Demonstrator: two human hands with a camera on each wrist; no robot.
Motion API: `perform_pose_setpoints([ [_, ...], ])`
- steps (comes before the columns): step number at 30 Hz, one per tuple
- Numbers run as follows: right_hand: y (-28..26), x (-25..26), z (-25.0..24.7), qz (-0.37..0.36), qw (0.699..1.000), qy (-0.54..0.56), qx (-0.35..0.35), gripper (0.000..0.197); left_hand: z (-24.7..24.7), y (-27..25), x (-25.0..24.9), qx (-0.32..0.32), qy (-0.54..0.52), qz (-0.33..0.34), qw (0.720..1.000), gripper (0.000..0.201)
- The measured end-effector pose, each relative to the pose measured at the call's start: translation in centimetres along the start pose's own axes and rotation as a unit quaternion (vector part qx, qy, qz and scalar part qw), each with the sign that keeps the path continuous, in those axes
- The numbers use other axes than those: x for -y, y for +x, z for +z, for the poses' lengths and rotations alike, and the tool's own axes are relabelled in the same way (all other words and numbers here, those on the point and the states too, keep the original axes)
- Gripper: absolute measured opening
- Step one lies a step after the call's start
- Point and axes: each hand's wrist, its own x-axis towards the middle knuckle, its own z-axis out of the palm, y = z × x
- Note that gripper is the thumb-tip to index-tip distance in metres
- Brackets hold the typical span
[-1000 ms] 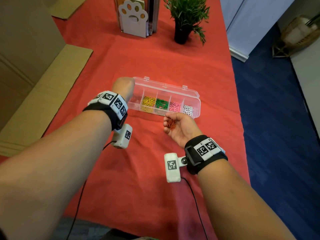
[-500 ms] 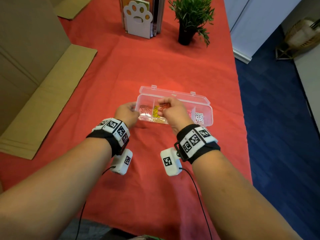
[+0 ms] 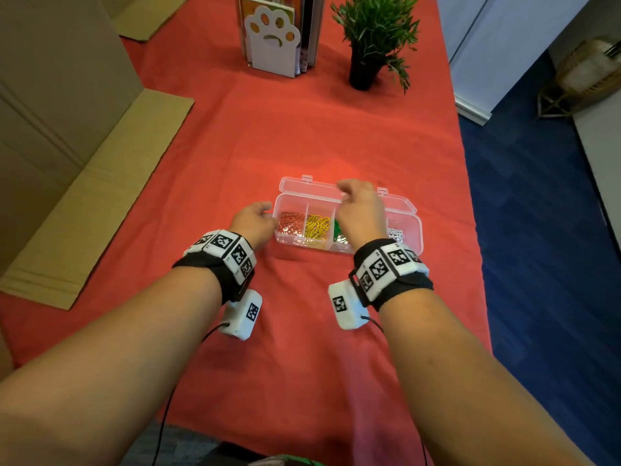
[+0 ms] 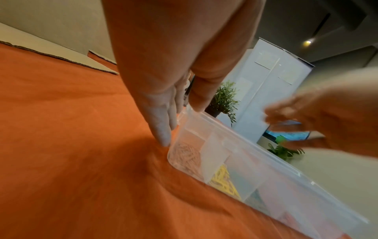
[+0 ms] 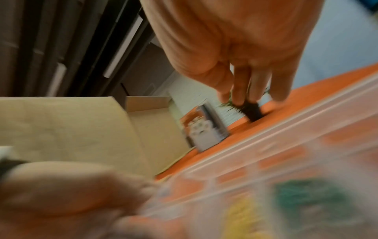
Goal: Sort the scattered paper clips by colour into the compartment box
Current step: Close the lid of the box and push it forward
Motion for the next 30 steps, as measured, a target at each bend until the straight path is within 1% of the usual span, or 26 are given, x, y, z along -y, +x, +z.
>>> perform_pose_setpoints([
  [2, 1.0, -2.6, -2.5, 0.029, 0.995, -0.047, -0.085, 0.045, 0.0, 0.4, -0.3, 0.018, -0.006, -0.008, 1.000, 0.041],
  [3, 1.6, -4.1, -3.7, 0.065, 0.989, -0.075, -0.106, 0.045, 0.1, 0.6, -0.4, 0.024, -0.014, -0.015, 1.000, 0.039],
  [4, 2.3, -5.4, -4.8, 0.115, 0.984, -0.090, -0.105, 0.047, 0.1, 0.7, -0.4, 0.027, -0.020, -0.018, 0.999, 0.038],
  [6, 3.5, -7.5, -6.3, 0.209, 0.974, -0.070, -0.051, 0.049, 0.1, 0.8, -0.6, 0.027, -0.029, -0.024, 0.999, 0.038],
  [7, 4.1, -8.3, -6.8, 0.234, 0.970, -0.060, -0.013, 0.049, 0.0, 1.0, -0.6, 0.027, -0.032, -0.029, 0.999, 0.039],
  [9, 4.7, -9.1, -7.3, 0.263, 0.963, -0.041, 0.047, 0.048, 0.0, 1.3, -0.7, 0.029, -0.042, -0.036, 0.998, 0.041],
  [11, 5.0, -9.5, -7.7, 0.273, 0.960, -0.011, 0.060, 0.047, 0.0, 1.6, -0.7, 0.027, -0.045, -0.038, 0.998, 0.040],
  [12, 5.1, -9.9, -7.7, 0.276, 0.959, 0.031, 0.050, 0.047, 0.0, 1.6, -0.7, 0.028, -0.047, -0.040, 0.998, 0.041],
  [14, 5.0, -10.3, -7.8, 0.267, 0.953, 0.142, 0.003, 0.050, 0.0, 1.6, -0.7, 0.032, -0.050, -0.040, 0.997, 0.042],
  [16, 4.6, -10.5, -7.9, 0.233, 0.948, 0.217, -0.024, 0.056, -0.1, 1.5, -0.8, 0.038, -0.051, -0.042, 0.997, 0.041],
  [18, 3.8, -10.7, -8.4, 0.199, 0.953, 0.227, -0.036, 0.064, -0.1, 1.2, -1.2, 0.053, -0.061, -0.056, 0.995, 0.043],
  [19, 3.4, -11.0, -8.7, 0.188, 0.957, 0.217, -0.039, 0.062, -0.2, 1.1, -1.6, 0.061, -0.075, -0.069, 0.993, 0.044],
  [20, 3.1, -11.6, -9.0, 0.180, 0.962, 0.201, -0.041, 0.058, -0.3, 0.9, -1.8, 0.063, -0.094, -0.077, 0.991, 0.045],
  [22, 2.3, -12.8, -9.8, 0.179, 0.964, 0.191, -0.053, 0.048, -0.4, 0.7, -2.0, 0.046, -0.131, -0.086, 0.987, 0.042],
  [24, 1.3, -13.5, -10.2, 0.170, 0.967, 0.182, -0.050, 0.044, -0.4, 0.3, -2.3, 0.031, -0.158, -0.093, 0.983, 0.032],
  [25, 0.8, -13.6, -10.4, 0.151, 0.975, 0.162, -0.035, 0.040, -0.3, 0.1, -2.4, 0.033, -0.159, -0.096, 0.982, 0.030],
  [26, 0.4, -13.3, -10.5, 0.122, 0.983, 0.137, -0.003, 0.036, -0.2, 0.0, -2.5, 0.037, -0.149, -0.097, 0.983, 0.032],
  [27, 0.1, -13.1, -10.5, 0.088, 0.990, 0.098, 0.048, 0.038, -0.1, -0.1, -2.6, 0.041, -0.129, -0.092, 0.987, 0.034],
  [28, 0.0, -12.9, -10.3, 0.054, 0.992, 0.032, 0.110, 0.049, 0.0, -0.2, -2.6, 0.042, -0.104, -0.083, 0.990, 0.036],
  [29, -0.2, -12.7, -9.8, 0.034, 0.983, -0.054, 0.172, 0.062, 0.1, -0.2, -2.5, 0.041, -0.080, -0.071, 0.993, 0.040],
  [30, -0.4, -12.4, -9.2, 0.029, 0.965, -0.142, 0.218, 0.073, 0.2, -0.2, -2.3, 0.037, -0.061, -0.061, 0.996, 0.044],
])
